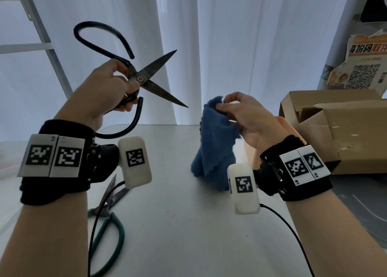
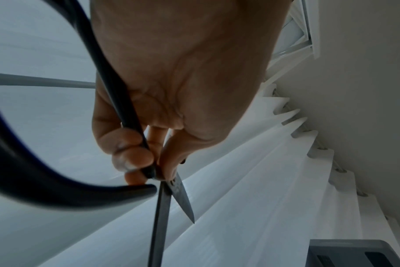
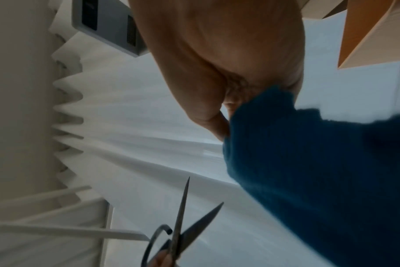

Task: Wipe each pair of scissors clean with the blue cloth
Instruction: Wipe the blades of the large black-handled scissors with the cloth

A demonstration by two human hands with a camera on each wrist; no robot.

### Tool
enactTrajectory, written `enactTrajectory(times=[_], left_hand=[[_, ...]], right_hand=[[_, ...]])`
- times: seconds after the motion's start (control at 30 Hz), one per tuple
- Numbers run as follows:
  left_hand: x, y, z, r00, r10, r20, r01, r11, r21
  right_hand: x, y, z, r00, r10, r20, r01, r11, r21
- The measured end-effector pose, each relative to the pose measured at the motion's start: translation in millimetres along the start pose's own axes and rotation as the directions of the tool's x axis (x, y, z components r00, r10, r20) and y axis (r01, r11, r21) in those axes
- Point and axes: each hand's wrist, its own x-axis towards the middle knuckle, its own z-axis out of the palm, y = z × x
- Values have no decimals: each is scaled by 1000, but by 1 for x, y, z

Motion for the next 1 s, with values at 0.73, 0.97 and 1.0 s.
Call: enactTrajectory(times=[0.73, 0.97, 1.0], left_hand=[[-3, 4, 12, 999, 5, 37, -7, 998, 59], [-3, 3, 13, 999, 5, 44, -9, 997, 82], [-3, 3, 13, 999, 8, 50, -12, 996, 85]], right_hand=[[-2, 33, 10, 865, 408, 293, 34, 535, -844], [-4, 30, 12, 892, 354, 282, 143, 372, -917], [-3, 29, 13, 897, 332, 293, 159, 376, -913]])
